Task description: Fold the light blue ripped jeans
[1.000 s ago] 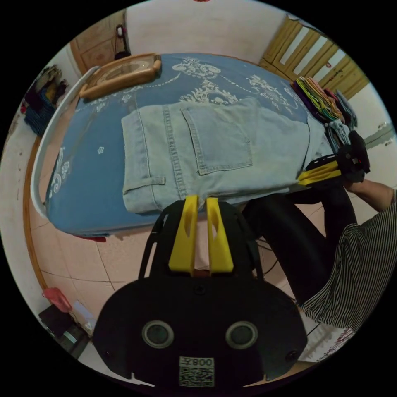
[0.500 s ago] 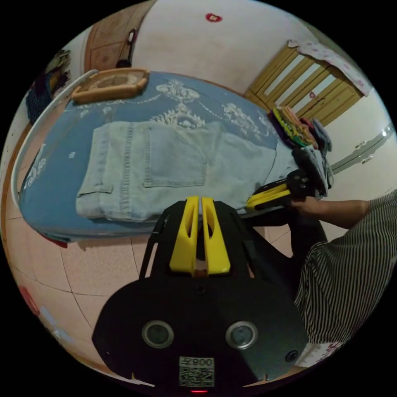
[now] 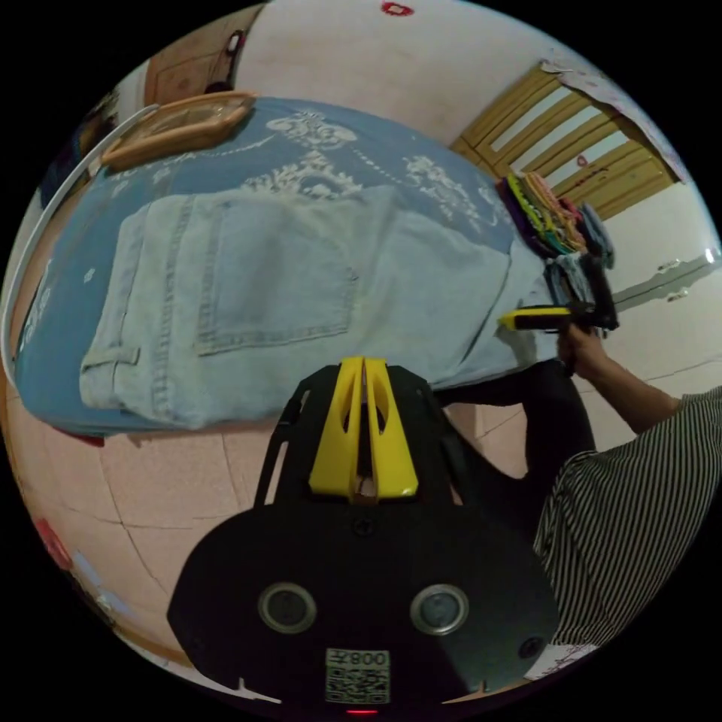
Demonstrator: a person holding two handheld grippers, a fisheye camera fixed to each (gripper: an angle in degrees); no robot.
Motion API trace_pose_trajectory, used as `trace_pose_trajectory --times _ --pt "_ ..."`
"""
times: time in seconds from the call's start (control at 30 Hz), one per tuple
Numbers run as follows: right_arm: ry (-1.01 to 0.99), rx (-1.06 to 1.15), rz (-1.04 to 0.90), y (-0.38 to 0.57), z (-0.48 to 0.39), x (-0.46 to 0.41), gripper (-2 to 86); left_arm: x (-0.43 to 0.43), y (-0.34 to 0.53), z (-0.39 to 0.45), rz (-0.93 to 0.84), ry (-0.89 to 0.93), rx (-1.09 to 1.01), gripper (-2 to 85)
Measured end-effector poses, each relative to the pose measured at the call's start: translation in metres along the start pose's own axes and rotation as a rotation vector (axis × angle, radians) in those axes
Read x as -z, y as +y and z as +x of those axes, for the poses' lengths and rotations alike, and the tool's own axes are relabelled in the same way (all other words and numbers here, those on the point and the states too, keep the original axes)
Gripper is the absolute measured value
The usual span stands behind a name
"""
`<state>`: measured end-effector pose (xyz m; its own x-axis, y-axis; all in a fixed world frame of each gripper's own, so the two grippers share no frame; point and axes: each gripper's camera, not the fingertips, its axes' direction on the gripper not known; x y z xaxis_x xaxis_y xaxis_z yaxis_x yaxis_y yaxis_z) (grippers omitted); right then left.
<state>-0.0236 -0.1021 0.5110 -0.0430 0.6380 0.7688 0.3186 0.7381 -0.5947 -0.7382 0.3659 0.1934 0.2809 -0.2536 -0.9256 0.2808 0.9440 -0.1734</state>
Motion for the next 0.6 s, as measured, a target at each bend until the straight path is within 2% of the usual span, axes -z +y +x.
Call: trace_pose_trajectory --times 0.03,0.23,0.43,0.6 --pt "0.001 -0.020 -0.060 0.007 0.006 -0.002 0.2 -0.010 -0.005 0.004 0.010 0.043 -0.028 0.6" --pt "-0.060 -0.047 -0.005 0.036 0.006 0.048 0.2 -0.082 -0.038 0.036 -0.049 0.231 -0.205 3.3" --pt "-0.061 -0.079 0.049 0.074 0.012 0.113 0.2 -0.157 -0.066 0.055 -0.159 0.265 -0.321 6.7" --pt "-0.098 -0.180 0.141 0.111 0.032 0.172 0.7 -0.216 -0.072 0.047 -0.256 0.216 -0.344 6.8"
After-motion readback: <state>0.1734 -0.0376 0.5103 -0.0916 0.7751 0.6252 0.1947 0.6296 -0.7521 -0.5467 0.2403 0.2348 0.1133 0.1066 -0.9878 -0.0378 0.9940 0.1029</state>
